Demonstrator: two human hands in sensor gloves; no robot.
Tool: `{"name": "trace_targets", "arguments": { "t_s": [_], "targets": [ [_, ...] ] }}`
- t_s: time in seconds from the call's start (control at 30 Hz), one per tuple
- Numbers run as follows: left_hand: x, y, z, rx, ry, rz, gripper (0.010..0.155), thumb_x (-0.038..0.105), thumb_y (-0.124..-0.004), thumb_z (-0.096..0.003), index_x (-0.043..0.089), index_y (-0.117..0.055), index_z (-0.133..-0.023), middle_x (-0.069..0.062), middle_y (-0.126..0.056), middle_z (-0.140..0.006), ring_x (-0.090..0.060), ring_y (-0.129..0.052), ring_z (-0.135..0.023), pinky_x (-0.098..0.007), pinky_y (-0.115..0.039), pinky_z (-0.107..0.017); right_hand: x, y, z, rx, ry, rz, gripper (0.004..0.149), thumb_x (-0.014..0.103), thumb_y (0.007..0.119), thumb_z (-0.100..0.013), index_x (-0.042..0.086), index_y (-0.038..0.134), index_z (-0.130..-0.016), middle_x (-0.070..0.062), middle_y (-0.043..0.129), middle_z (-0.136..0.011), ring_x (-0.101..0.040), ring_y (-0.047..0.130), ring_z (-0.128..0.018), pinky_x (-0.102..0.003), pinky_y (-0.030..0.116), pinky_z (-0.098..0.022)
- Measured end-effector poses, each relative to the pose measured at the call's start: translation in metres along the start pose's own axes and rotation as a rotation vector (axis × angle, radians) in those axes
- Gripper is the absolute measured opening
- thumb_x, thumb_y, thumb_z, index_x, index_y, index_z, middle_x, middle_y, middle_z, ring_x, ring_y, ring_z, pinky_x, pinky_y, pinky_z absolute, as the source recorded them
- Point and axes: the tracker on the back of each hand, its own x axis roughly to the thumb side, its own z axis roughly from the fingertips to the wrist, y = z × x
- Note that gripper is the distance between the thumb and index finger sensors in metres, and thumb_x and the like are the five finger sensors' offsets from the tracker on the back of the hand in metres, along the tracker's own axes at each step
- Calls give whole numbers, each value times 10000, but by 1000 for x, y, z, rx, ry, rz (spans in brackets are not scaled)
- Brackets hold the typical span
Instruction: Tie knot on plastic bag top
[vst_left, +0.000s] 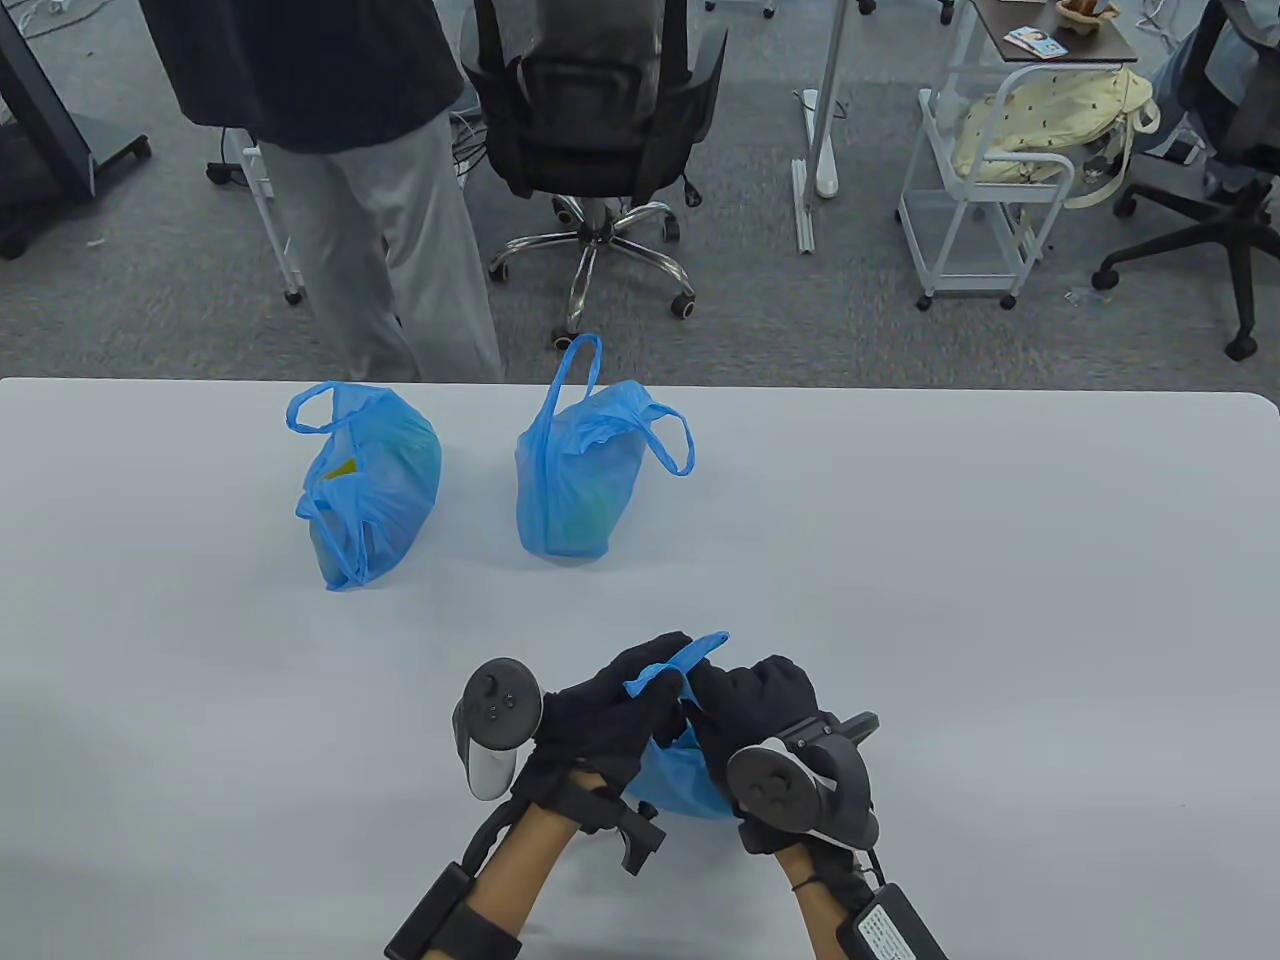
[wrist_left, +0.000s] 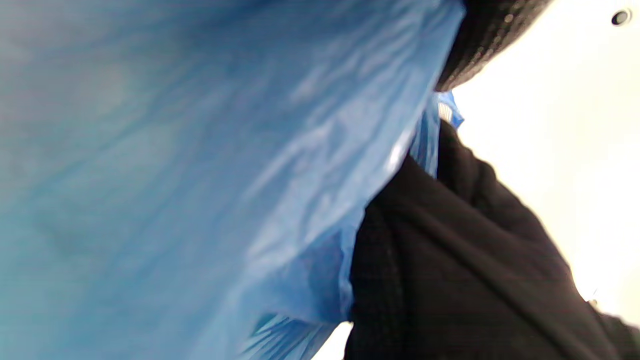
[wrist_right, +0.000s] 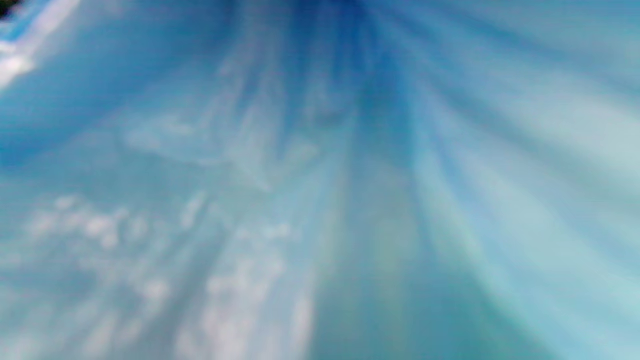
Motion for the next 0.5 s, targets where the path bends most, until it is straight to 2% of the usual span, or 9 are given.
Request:
{"name": "trace_targets", "arguments": {
  "t_s": [0.17,0.37,0.5],
  "targets": [
    [-4,4,-1,-18,16,115,407,451,-676,-562,328,-784,-934,197,-1004,-382,-149,-1065,-501,-527,-761,-642,-6,-1,0,22,67,-151,422,359,844,-466,166,834,-841,-32,991,-560,-302,1034,-497,-615,760,-486],
    [-5,7,-2,-43,13,179,414,475,-642,-570,339,-770,-939,201,-1005,-396,-150,-1057,-520,-531,-751,-651,-30,-2,-1,70,146,-460,538,422,840,-465,155,751,-924,-86,932,-742,-357,974,-655,-645,711,-531],
    [-5,7,-2,-60,8,194,429,494,-620,-570,343,-761,-946,193,-1008,-414,-162,-1051,-539,-540,-743,-655,-43,-4,0,44,176,-676,586,454,869,-453,152,744,-939,-113,905,-794,-391,941,-705,-673,681,-543]
  ]
}}
